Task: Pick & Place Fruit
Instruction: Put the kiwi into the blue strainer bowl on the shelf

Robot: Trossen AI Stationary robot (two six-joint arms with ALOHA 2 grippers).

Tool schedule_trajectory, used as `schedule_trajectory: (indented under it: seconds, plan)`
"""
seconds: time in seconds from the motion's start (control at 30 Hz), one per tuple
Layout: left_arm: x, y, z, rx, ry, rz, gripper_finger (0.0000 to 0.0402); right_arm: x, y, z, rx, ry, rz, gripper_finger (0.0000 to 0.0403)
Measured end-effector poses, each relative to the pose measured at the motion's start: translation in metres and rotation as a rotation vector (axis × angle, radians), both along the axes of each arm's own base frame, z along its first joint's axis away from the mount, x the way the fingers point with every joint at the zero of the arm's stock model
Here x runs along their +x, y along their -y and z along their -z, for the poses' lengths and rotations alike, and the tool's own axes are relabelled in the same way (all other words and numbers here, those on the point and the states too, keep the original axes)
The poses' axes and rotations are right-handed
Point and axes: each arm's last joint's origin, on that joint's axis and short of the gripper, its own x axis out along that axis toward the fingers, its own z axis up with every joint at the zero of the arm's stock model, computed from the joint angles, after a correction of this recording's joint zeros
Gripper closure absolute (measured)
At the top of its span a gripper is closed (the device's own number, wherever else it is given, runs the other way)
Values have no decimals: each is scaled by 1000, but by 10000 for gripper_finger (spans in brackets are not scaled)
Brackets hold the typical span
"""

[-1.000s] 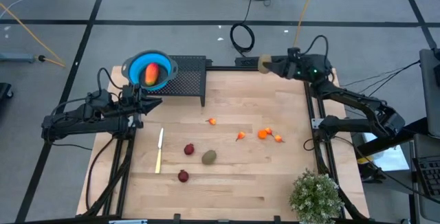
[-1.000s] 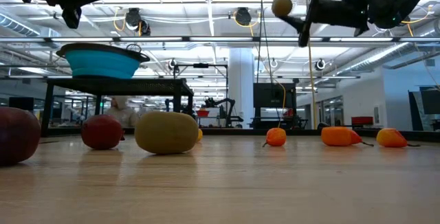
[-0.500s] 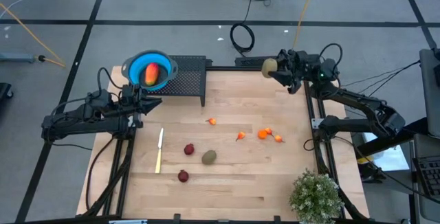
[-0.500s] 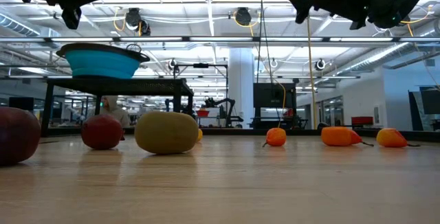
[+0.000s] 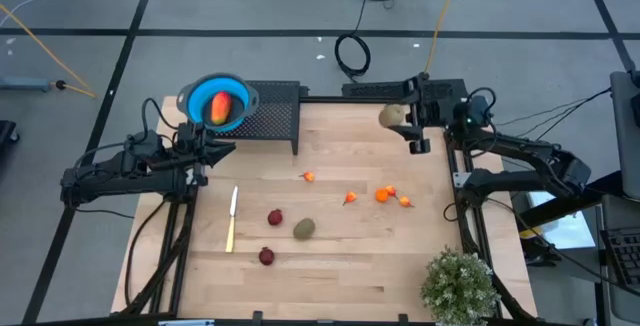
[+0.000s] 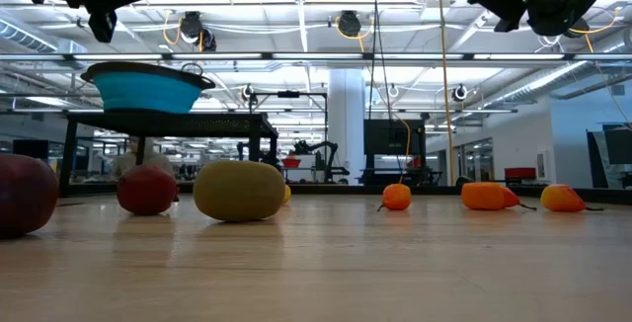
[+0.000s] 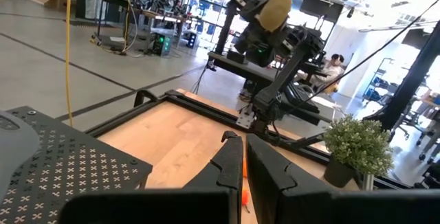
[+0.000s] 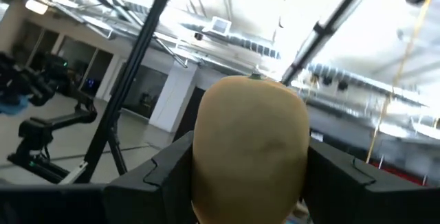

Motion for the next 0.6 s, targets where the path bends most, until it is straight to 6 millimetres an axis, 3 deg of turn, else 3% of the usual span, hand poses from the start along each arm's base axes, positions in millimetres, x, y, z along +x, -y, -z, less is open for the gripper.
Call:
schedule_trajectory:
  seconds: [0.33,0.6]
  plan:
    - [0,0,0,-9,2,1,385,6,-12,-1,-56,29,-34,193]
    - [0,0,0,-11,2,3,385,13,-27,-2,125,-26,-180,193]
